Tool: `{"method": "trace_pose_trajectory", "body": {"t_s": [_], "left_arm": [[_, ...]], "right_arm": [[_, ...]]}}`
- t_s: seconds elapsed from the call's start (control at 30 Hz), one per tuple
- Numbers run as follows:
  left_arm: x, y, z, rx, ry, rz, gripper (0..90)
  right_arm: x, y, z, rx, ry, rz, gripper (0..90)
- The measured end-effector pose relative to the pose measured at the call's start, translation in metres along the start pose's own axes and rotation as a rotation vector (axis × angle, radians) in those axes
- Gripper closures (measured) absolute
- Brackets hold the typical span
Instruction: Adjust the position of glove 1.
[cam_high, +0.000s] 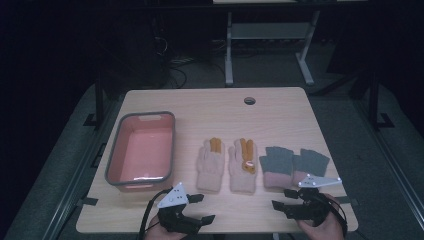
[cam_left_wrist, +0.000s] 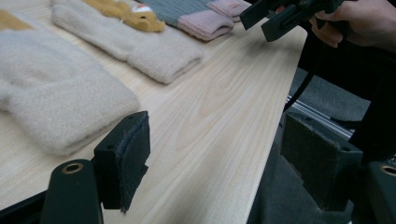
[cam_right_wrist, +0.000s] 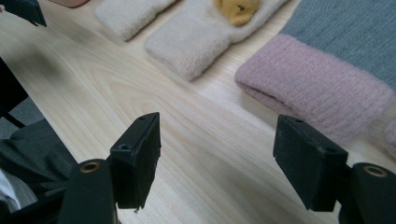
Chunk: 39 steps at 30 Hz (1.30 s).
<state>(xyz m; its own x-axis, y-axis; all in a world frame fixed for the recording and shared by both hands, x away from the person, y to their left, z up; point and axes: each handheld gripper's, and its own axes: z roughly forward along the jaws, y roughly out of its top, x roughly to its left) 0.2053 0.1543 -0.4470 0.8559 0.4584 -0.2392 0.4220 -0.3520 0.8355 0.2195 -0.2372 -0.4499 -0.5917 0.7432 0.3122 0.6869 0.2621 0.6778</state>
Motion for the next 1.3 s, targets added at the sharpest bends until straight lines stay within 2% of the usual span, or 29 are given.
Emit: {"method": "trace_pose_trajectory", "body": {"t_s": [0.13, 0.33, 0.57, 0.77, 0.8, 0.9, 1.0, 1.07, 1.3], "left_arm": [[0.001, -0.001, 0.001, 0.005, 0.000, 0.000, 24.5], [0.005, -0.003, 0.000, -0.003, -0.003, -0.034, 24.5], [0.002, -0.004, 0.001, -0.006, 0.005, -0.025, 24.5], [0.003, -0.003, 0.001, -0.004, 0.011, -0.021, 24.3], [0.003, -0.003, 0.000, -0.007, 0.017, -0.023, 24.3], [0.004, -0.002, 0.000, -0.009, 0.022, -0.022, 24.3], [0.005, -0.002, 0.001, -0.008, 0.023, -0.025, 24.2], [0.007, -0.001, 0.000, -0.012, 0.032, -0.021, 24.1], [0.009, 0.001, -0.001, -0.017, 0.049, -0.010, 24.1]], "right_arm": [[-0.002, 0.001, 0.002, 0.011, 0.011, -0.002, 30.6], [-0.001, 0.006, 0.005, 0.015, 0.018, -0.014, 29.6], [0.002, 0.014, 0.007, 0.018, 0.027, -0.022, 28.4], [0.003, 0.027, 0.008, 0.025, 0.035, -0.049, 28.4], [0.004, 0.032, 0.009, 0.045, 0.032, -0.062, 28.4], [0.005, 0.040, 0.010, 0.055, 0.031, -0.081, 28.5], [0.007, 0.047, 0.012, 0.068, 0.032, -0.077, 28.5], [0.008, 0.054, 0.015, 0.081, 0.031, -0.098, 28.5], [0.013, 0.070, 0.021, 0.122, 0.029, -0.125, 28.5]]}}
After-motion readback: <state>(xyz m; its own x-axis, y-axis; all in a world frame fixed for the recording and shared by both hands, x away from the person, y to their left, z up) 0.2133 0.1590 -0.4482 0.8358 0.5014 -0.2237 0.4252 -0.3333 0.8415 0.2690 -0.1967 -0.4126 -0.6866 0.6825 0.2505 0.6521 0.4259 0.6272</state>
